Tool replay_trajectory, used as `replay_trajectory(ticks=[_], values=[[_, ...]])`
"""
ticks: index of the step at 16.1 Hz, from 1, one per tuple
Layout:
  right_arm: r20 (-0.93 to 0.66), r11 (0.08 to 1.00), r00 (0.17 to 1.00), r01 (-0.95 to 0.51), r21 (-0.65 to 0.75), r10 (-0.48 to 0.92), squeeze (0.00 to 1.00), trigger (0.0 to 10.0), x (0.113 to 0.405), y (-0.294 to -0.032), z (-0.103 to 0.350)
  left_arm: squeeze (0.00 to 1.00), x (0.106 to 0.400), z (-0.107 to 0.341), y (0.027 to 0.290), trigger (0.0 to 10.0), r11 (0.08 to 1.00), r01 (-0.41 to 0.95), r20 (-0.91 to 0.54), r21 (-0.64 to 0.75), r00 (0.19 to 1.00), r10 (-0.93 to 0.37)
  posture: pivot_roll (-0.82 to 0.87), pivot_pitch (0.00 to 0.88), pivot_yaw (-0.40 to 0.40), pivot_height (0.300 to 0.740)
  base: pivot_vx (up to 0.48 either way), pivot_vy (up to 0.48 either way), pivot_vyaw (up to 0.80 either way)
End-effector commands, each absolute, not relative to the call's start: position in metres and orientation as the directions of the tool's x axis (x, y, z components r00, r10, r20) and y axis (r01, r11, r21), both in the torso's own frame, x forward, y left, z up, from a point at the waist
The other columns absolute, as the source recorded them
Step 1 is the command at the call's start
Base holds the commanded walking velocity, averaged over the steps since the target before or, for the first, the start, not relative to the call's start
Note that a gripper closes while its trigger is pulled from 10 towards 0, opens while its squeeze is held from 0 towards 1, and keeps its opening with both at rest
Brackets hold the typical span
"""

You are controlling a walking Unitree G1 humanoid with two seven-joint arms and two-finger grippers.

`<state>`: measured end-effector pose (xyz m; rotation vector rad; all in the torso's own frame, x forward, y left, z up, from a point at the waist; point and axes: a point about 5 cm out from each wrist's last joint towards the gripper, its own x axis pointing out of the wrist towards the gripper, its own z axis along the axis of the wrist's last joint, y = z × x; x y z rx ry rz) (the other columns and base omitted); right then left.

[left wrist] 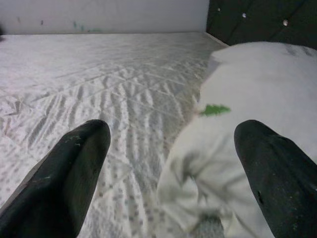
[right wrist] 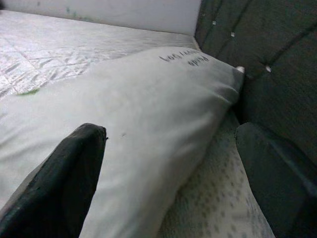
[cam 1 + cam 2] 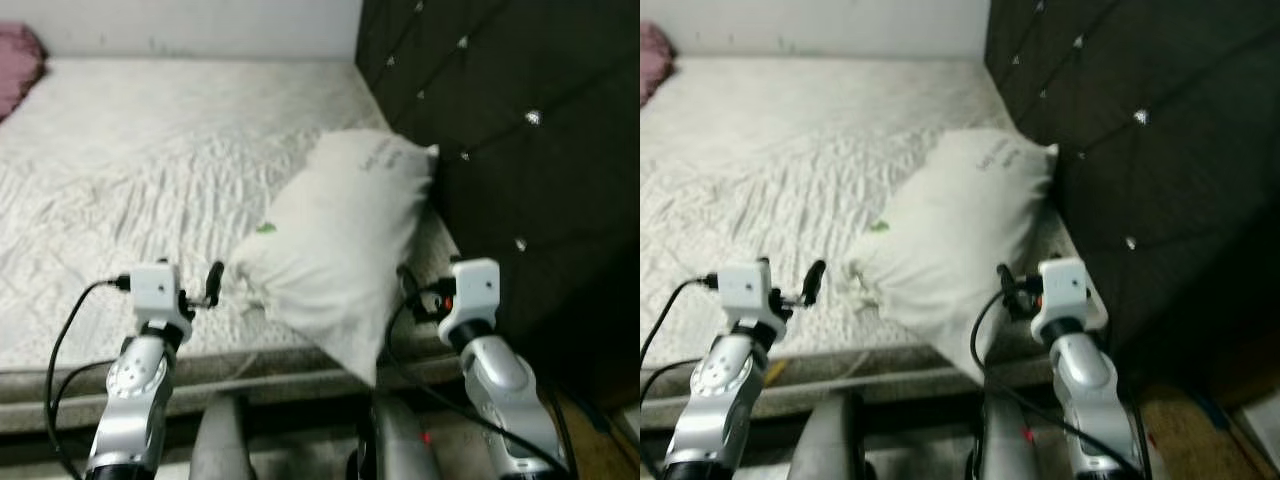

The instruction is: Clean up the room

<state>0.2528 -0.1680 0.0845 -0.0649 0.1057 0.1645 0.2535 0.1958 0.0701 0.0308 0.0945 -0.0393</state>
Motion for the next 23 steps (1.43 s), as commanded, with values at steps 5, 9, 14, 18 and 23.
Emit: replay_trajectory(ticks=[5,9,14,18,23], values=[[-0.121,0.985,0.98,-0.163,-0.058,0.155,0.0,10.0,0.254,-0.172,0.084,0.0,0.255,0.07,0.193,10.0,0.999,0.037,-0.105,0.015,0.994,-0.035,-0.03,0.0,-0.046,0.588,0.0,0.0,0.0],[-0.121,0.984,0.979,-0.169,-0.06,0.161,0.0,10.0,0.255,-0.172,0.085,0.0,0.256,0.071,0.193,10.0,0.999,0.047,-0.095,-0.003,0.994,-0.047,-0.03,0.0,-0.043,0.588,0.071,0.0,0.0],[-0.121,0.984,0.981,-0.163,-0.066,0.155,0.0,10.0,0.254,-0.172,0.085,0.0,0.255,0.071,0.192,10.0,0.998,0.054,-0.096,-0.016,0.994,-0.055,-0.04,0.0,-0.042,0.588,0.442,0.0,0.0],[-0.12,0.984,0.98,-0.166,-0.066,0.157,0.0,10.0,0.254,-0.172,0.085,0.0,0.255,0.07,0.192,10.0,0.999,0.048,-0.108,-0.019,0.993,-0.05,-0.04,0.0,-0.045,0.588,0.396,0.0,0.0],[-0.127,0.983,0.978,-0.175,-0.06,0.166,0.0,10.0,0.254,-0.173,0.085,0.0,0.253,0.068,0.204,10.0,0.998,-0.062,-0.125,-0.008,0.99,0.06,-0.02,0.0,-0.055,0.575,0.0,0.0,0.0]])
